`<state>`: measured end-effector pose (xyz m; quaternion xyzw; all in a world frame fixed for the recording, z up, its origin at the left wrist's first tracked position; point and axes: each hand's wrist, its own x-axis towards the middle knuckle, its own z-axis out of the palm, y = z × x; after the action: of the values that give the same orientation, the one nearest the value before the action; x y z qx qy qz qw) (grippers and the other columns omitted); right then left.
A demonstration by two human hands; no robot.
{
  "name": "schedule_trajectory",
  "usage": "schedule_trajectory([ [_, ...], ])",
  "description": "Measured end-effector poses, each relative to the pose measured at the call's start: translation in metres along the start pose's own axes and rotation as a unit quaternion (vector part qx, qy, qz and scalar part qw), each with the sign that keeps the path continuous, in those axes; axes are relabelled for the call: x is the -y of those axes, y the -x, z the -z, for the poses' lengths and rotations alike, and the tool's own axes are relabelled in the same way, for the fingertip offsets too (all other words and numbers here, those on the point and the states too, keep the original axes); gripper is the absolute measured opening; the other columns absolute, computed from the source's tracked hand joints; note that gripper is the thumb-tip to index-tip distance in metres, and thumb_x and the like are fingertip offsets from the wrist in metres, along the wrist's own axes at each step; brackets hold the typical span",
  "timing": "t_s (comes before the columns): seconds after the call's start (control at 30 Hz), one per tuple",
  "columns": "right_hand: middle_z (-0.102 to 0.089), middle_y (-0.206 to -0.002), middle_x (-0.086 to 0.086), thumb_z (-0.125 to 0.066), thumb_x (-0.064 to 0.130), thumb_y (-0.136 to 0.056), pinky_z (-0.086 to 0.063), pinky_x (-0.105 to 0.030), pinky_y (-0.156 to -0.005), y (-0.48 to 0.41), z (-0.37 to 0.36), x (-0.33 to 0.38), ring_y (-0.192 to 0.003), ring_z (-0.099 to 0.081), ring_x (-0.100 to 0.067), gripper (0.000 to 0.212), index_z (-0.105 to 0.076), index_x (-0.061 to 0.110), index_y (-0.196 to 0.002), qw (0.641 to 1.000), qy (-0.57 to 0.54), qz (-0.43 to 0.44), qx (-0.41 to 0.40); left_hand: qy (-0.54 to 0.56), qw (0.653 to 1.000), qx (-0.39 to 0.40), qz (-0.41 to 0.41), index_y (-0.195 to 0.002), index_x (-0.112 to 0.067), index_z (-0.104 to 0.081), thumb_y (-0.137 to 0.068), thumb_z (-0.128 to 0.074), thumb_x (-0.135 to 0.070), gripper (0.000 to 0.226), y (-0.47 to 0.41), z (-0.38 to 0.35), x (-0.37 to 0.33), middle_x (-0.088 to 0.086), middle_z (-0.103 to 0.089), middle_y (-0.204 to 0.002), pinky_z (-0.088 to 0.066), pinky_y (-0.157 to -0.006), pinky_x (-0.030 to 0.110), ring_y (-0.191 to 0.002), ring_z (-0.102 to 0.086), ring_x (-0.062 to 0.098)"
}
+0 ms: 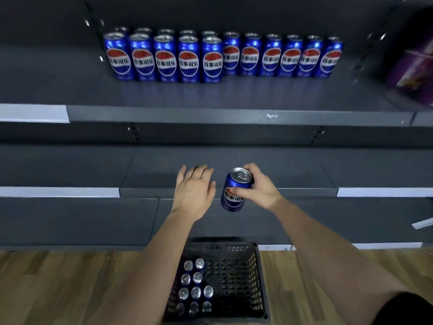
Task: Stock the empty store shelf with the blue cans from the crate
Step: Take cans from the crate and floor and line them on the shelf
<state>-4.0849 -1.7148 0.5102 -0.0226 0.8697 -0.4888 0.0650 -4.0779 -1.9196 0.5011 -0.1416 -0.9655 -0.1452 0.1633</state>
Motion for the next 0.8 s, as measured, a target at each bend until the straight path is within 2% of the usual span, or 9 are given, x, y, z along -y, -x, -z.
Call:
schedule_trajectory([
  [0.17, -0.07, -0.096, 0.007, -0.083, 0.044, -0.059, -0.054, -0.035, -0.088, -0.012, 0.023, 0.038, -0.093, -0.067, -0.013, 0.055, -0.052, 0.028, -0.102, 0.998, -0.016, 0.04, -0.036, 0.0, 0.999, -0.029, -0.023, -0.13, -0.014, -0.054, -0.094, -0.048, -0.027, 0.038, -0.03, 0.028, 0.0, 0.005, -0.054, -0.135, -0.015, -0.115, 0.043, -0.125, -0.048, 0.021],
  [0.23, -0.07, -0.095, 0.007, -0.081, 0.045, -0.058, -0.054, -0.035, -0.087, -0.017, 0.032, 0.053, -0.092, -0.067, -0.013, 0.055, -0.053, 0.026, -0.101, 0.997, -0.012, 0.058, -0.056, -0.005, 0.998, -0.05, -0.027, -0.128, -0.014, -0.055, -0.093, -0.05, -0.026, 0.037, -0.041, 0.037, 0.003, 0.006, -0.056, -0.133, -0.017, -0.115, 0.044, -0.124, -0.049, 0.022],
  [0.33, -0.07, -0.095, 0.006, -0.083, 0.034, -0.066, -0.054, -0.034, -0.086, -0.024, 0.045, 0.075, -0.091, -0.066, -0.012, 0.047, -0.055, 0.022, -0.101, 0.993, -0.002, 0.081, -0.088, -0.013, 0.997, -0.066, -0.03, -0.129, -0.015, -0.055, -0.094, -0.049, -0.027, 0.037, -0.056, 0.05, 0.007, 0.005, -0.056, -0.133, -0.016, -0.114, 0.043, -0.123, -0.049, 0.022],
  [0.57, -0.069, -0.094, 0.007, -0.08, 0.036, -0.069, -0.054, -0.033, -0.082, -0.05, 0.081, 0.122, -0.089, -0.067, -0.012, 0.045, -0.054, 0.02, -0.101, 0.981, 0.015, 0.133, -0.141, -0.03, 0.994, -0.089, -0.049, -0.131, -0.019, -0.052, -0.096, -0.045, -0.03, 0.038, -0.099, 0.07, 0.009, 0.0, -0.054, -0.135, -0.013, -0.114, 0.04, -0.126, -0.046, 0.019],
  [0.8, -0.069, -0.1, 0.007, -0.078, 0.029, -0.076, -0.052, -0.024, -0.079, -0.091, 0.108, 0.156, -0.092, -0.066, -0.007, 0.04, -0.054, 0.018, -0.106, 0.972, -0.003, 0.155, -0.177, -0.041, 0.993, -0.099, -0.045, -0.13, -0.019, -0.054, -0.095, -0.045, -0.031, 0.037, -0.137, 0.073, 0.015, 0.001, -0.055, -0.135, -0.015, -0.114, 0.041, -0.125, -0.047, 0.019],
])
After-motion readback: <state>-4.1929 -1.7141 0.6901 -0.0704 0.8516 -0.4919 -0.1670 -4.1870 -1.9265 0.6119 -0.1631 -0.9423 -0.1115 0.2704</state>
